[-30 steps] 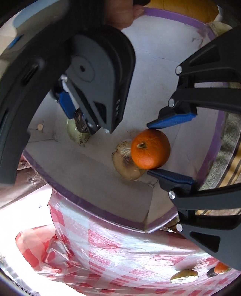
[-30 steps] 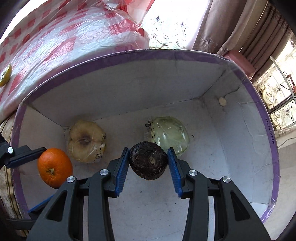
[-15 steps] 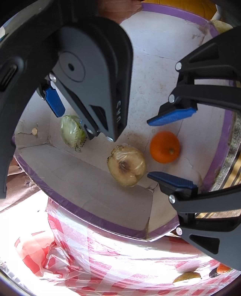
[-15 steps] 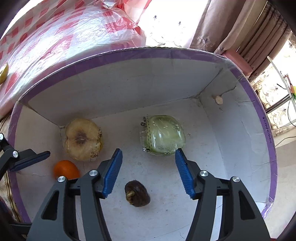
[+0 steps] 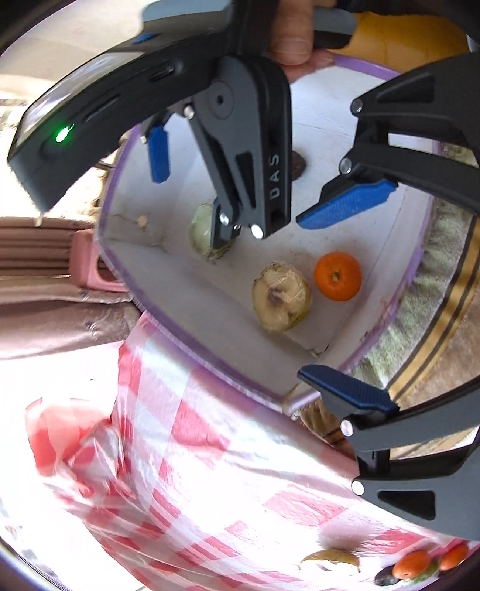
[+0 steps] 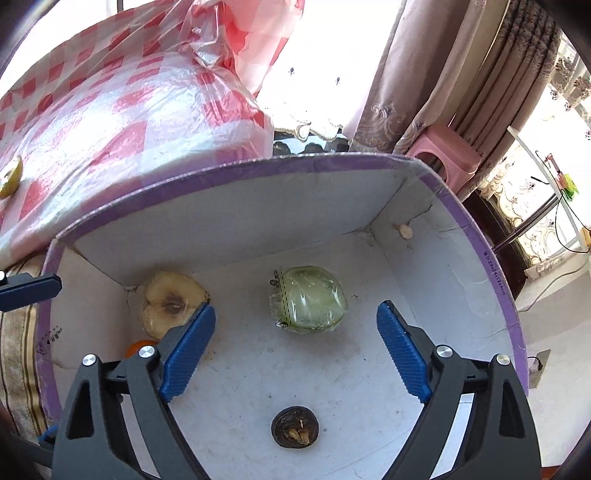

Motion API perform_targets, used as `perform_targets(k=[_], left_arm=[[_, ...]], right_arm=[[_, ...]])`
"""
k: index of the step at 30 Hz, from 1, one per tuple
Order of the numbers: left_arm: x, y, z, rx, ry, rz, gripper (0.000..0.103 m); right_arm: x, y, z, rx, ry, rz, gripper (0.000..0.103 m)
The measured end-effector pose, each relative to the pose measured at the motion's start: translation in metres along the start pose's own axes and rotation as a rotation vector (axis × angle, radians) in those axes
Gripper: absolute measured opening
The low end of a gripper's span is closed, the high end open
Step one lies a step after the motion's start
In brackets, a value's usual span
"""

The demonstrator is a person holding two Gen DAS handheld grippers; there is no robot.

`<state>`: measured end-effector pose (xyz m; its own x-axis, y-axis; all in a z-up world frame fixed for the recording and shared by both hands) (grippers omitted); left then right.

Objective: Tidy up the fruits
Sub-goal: 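Open both tools to drop the orange and dark fruit in the box, then move both open tools back over the remaining fruit on the cloth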

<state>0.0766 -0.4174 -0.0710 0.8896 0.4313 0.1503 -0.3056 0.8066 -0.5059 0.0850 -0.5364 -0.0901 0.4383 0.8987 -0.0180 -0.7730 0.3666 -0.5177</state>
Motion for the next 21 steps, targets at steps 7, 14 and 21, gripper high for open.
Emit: perform_targets(k=[7, 14, 21], left_arm=[[0.038, 0.002, 0.024, -0.084, -0.06, 0.123, 0.079], [0.074, 0.027, 0.063, -0.165, -0.123, 0.239, 0.079], [0.126, 0.076, 0.104, -0.213, -0.207, 0.384, 0.079]], right_arm=[[0.01, -0.018, 0.035, -0.099, -0.065, -0.08, 0.087], [0.052, -0.022, 0.059, -0.186, -0.125, -0.039, 0.087], [0.109, -0.019, 0.076, -0.194, -0.256, -0.035, 0.087]])
Point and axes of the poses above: each gripper's, at about its wrist camera, not at the fingertips, and z roughly against the way its jaws point, x to its left, y to its underside, the point moved 8 cm from there along -z, roughly the way its jaws point, and after that the axes turned 13 degrees about -z, right-handed, at the moved point
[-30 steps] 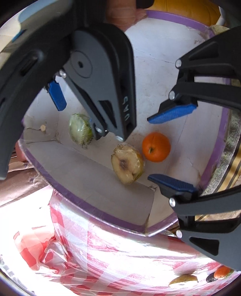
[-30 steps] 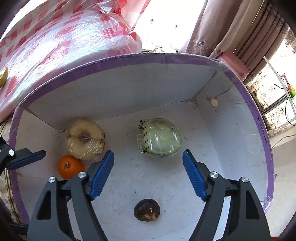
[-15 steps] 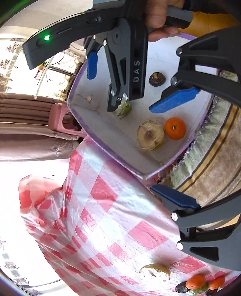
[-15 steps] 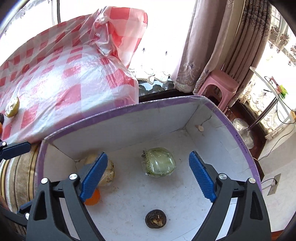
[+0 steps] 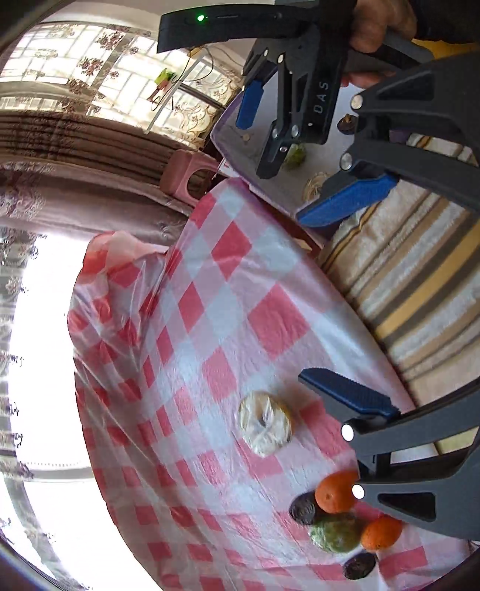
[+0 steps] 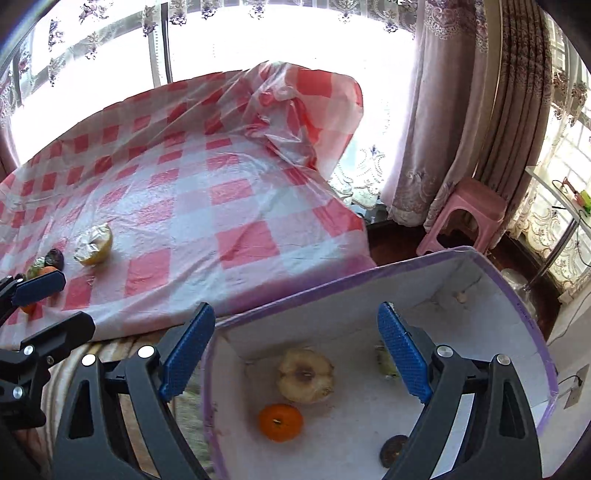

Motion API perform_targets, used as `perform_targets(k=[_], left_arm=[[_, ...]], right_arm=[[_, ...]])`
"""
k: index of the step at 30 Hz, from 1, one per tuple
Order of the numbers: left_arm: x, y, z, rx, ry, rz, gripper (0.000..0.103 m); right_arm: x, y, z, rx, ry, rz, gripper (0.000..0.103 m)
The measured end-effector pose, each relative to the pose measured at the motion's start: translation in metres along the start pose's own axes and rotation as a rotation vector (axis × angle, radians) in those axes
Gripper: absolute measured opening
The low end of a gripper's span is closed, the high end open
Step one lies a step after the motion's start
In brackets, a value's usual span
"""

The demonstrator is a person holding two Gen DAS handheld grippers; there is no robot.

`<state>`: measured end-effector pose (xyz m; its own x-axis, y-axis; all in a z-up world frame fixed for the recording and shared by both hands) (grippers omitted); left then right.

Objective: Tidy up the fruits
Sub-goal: 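Move both open tools back over the remaining fruit on the cloth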

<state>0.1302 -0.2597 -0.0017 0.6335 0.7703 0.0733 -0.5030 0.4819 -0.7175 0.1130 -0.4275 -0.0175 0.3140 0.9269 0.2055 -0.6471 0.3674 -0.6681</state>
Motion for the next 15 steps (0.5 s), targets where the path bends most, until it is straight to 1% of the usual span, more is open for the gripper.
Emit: perform_targets(k=[2, 3, 5, 8, 13, 15], left_arm=[[0.023, 0.009, 0.01, 0.0, -0.01, 0.059, 0.079], [0.035, 0.013, 0.014, 0.001, -0.025, 0.084, 0.079], [0.059, 0.021, 0.023, -0.001, -0.062, 0.116, 0.079], [0.09, 0.035, 0.041, -0.013, -0.121, 0.147, 0.079], [0.147, 0.068, 0.064, -0.007, -0.214, 0.231, 0.079], [0.168, 0.082, 0.07, 0.001, -0.226, 0.275, 0.079]], right_arm=[[0.025, 0.004, 0.002, 0.008, -0.057, 0.033, 0.087], [0.036, 0.006, 0.003, 0.005, -0.068, 0.057, 0.087], [0.058, 0.01, 0.004, 0.003, -0.089, 0.085, 0.087], [0.088, 0.017, 0.002, 0.02, -0.135, 0.094, 0.087], [0.134, 0.033, -0.004, 0.056, -0.172, 0.145, 0.087], [0.15, 0.04, -0.006, 0.075, -0.194, 0.166, 0.086]])
Point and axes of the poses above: each gripper's, at about its wrist camera, not at the fingertips, and z roughly against the way its jaws point, x to its left, y to its underside, the point moved 8 cm from there along -z, roughly the way its jaws point, and after that the axes turned 13 degrees about -z, right-handed, at the moved point
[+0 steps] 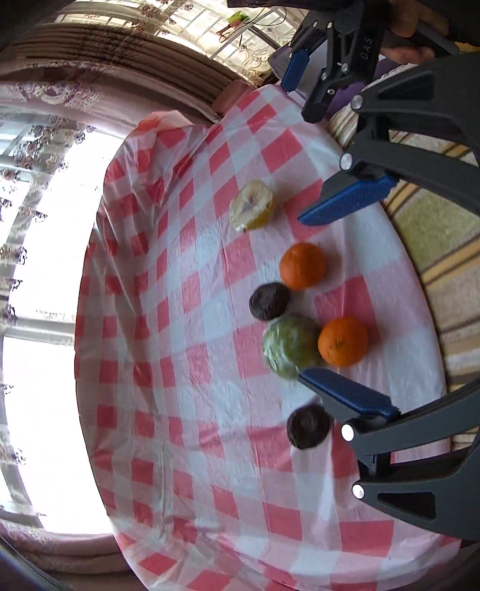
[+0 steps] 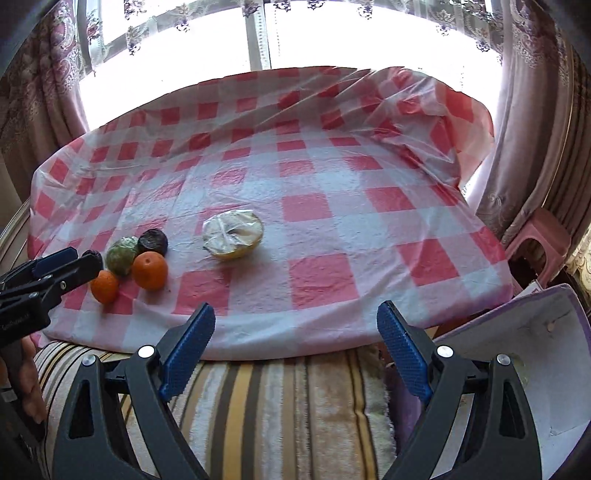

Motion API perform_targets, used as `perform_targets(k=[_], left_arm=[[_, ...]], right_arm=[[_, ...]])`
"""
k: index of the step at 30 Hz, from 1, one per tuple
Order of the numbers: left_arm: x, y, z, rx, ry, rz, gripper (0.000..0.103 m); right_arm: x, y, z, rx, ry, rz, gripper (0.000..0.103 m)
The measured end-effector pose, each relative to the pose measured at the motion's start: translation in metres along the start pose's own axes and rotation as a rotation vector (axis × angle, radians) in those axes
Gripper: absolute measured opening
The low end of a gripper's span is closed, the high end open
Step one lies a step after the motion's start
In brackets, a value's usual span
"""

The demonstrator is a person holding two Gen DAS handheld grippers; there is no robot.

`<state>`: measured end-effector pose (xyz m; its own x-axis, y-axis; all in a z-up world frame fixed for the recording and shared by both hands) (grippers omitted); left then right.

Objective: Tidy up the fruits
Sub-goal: 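Move both open tools back over the remaining fruit on the cloth, then grasp a dark shrivelled fruit with the left tool while the right tool grasps an orange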

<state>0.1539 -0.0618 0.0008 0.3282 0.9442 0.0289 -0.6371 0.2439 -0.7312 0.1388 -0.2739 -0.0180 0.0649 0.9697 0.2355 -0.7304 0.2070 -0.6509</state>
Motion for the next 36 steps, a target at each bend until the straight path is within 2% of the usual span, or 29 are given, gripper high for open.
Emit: perform_targets(k=[4, 8, 10, 18, 23, 26, 31, 33, 36], left_arm=[[0.04, 0.015, 0.001, 0.025, -0.047, 0.063, 0.079], [0.069, 0.031, -0.007, 0.072, -0.063, 0.126, 0.079], [0.076, 0.037, -0.012, 0.098, -0.075, 0.135, 0.075], [0.095, 0.043, -0.04, 0.179, -0.109, 0.132, 0.059], [0.097, 0.041, -0.049, 0.2, -0.14, 0.095, 0.057], [0.095, 0.04, -0.052, 0.205, -0.15, 0.073, 0.056], [0.094, 0.04, -0.054, 0.206, -0.172, 0.045, 0.048], [0.094, 0.039, -0.054, 0.202, -0.177, 0.043, 0.04], [0.095, 0.04, -0.053, 0.196, -0.177, 0.047, 0.039]], right_arm=[[0.029, 0.005, -0.01, 0.019, -0.024, 0.04, 0.086], [0.057, 0.007, -0.019, 0.031, -0.049, 0.091, 0.085], [0.068, 0.008, -0.023, 0.038, -0.053, 0.116, 0.084], [0.103, 0.014, -0.049, 0.1, -0.076, 0.175, 0.07], [0.114, 0.012, -0.062, 0.114, -0.076, 0.186, 0.068], [0.118, 0.012, -0.071, 0.127, -0.073, 0.189, 0.065], [0.125, 0.011, -0.078, 0.137, -0.082, 0.199, 0.06], [0.128, 0.011, -0.079, 0.138, -0.087, 0.205, 0.059], [0.132, 0.012, -0.08, 0.142, -0.098, 0.209, 0.056]])
Point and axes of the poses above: each gripper's, at about its wrist camera, not at the fingertips, and z roughly against the way its jaws point, x to its left, y to its underside, the point moved 8 cm from there along -z, roughly the way its jaws point, and after that the axes turned 13 degrees about -z, right-handed, at the moved point
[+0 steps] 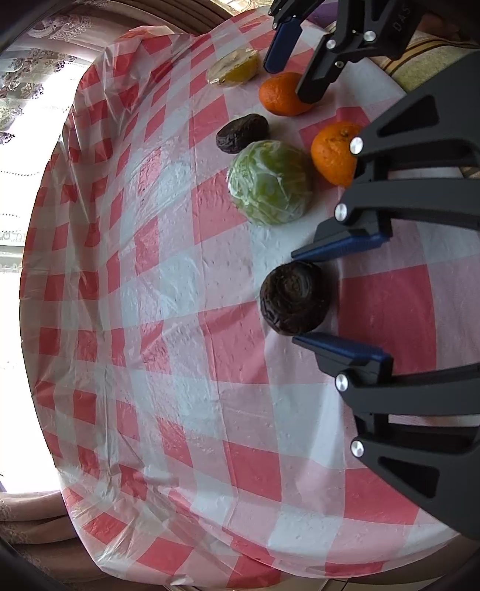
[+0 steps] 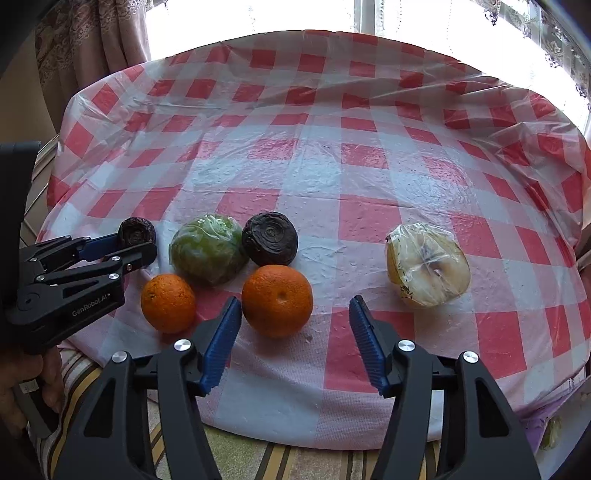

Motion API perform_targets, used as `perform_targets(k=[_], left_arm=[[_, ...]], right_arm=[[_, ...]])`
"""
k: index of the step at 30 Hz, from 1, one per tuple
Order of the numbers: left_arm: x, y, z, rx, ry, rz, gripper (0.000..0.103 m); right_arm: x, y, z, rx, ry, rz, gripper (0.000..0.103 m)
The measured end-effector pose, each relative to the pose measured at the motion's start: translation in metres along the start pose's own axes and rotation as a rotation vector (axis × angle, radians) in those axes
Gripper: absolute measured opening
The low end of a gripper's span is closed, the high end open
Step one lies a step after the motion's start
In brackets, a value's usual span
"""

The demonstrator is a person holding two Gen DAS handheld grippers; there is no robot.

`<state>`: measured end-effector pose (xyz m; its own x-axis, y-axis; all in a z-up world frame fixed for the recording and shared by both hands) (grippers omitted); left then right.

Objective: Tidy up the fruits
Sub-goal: 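Grasp a dark shrivelled fruit with the left tool while the right tool grasps an orange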

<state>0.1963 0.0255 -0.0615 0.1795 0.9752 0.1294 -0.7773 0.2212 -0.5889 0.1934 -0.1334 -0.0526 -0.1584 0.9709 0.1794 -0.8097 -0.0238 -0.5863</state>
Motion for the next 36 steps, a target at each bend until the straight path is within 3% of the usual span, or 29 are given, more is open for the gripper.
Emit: perform_targets(k=[9, 24, 36], left_arm=[[0.002, 0.002, 0.005, -0.016, -0.013, 0.011, 0.038], [-0.004, -0.001, 0.029, -0.063, -0.021, 0.003, 0.038], [-0.035, -0.011, 0.052, -0.104, 0.01, -0.044, 0.038]], right_arm=[[0.007, 0.001, -0.009, 0.035, -0.04, 0.0, 0.041], [0.003, 0.002, 0.007, -0.015, -0.046, -0.013, 0.04], [-0.009, 0.002, 0.03, -0.048, -0.055, -0.047, 0.04]])
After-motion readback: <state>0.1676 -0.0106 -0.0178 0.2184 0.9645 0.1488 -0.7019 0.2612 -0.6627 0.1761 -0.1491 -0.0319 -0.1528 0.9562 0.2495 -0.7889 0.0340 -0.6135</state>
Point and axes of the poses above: each gripper's, at about its wrist camera, not at the fingertips, and z roughly against the way its jaws point, x to its left, y to its underside, the point moved 8 cm from there along -z, roughly the way its jaws point, and after that the axes turned 13 degrees about -z, right-handed, at the moved point
